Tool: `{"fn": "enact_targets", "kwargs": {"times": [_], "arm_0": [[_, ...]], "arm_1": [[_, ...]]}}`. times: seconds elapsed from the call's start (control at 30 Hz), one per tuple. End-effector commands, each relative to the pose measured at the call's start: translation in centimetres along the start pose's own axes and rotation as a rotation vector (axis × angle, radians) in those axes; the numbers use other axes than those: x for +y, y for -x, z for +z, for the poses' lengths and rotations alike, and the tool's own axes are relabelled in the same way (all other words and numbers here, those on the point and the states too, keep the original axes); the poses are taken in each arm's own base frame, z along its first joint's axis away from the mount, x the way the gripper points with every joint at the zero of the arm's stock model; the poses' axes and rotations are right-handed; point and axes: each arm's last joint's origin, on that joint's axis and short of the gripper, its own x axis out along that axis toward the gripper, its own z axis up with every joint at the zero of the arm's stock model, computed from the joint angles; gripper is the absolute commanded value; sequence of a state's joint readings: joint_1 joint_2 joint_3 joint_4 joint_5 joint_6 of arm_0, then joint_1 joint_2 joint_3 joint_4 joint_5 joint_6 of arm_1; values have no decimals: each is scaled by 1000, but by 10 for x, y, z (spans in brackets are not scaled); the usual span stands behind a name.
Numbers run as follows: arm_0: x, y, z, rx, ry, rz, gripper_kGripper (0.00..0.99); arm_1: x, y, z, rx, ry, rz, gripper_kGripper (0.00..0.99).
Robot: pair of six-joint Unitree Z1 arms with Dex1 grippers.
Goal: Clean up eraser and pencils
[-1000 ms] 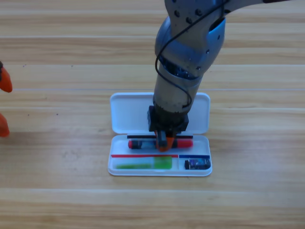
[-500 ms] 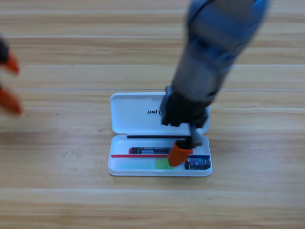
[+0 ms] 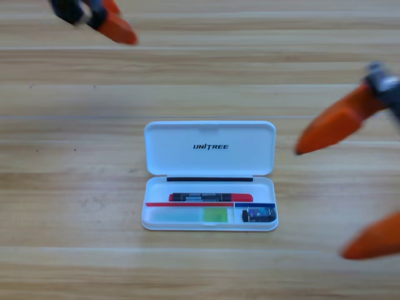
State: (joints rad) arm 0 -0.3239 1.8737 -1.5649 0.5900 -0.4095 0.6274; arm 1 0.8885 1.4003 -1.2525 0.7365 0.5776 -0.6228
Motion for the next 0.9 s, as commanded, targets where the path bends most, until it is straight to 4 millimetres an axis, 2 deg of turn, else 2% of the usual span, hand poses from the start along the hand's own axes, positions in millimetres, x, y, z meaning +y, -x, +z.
{"fn": "enact_targets", "kwargs": {"times": [0.03, 0.07, 0.23, 0.4, 0.9], "arm_0": [[16, -77, -41, 51, 75, -168, 149], [15, -83, -46, 52, 75, -188, 0], [0, -104, -69, 51, 92, -243, 0], [-8, -115, -81, 55, 107, -302, 0], [-43, -136, -78, 74, 80, -450, 0]], "arm_1": [[20, 21, -16, -36, -10, -33, 974], [21, 22, -18, -35, -11, -32, 974], [26, 24, -21, -37, -10, -32, 974], [29, 27, -22, -45, -10, -36, 974], [28, 18, -29, -50, -22, -13, 974]]}}
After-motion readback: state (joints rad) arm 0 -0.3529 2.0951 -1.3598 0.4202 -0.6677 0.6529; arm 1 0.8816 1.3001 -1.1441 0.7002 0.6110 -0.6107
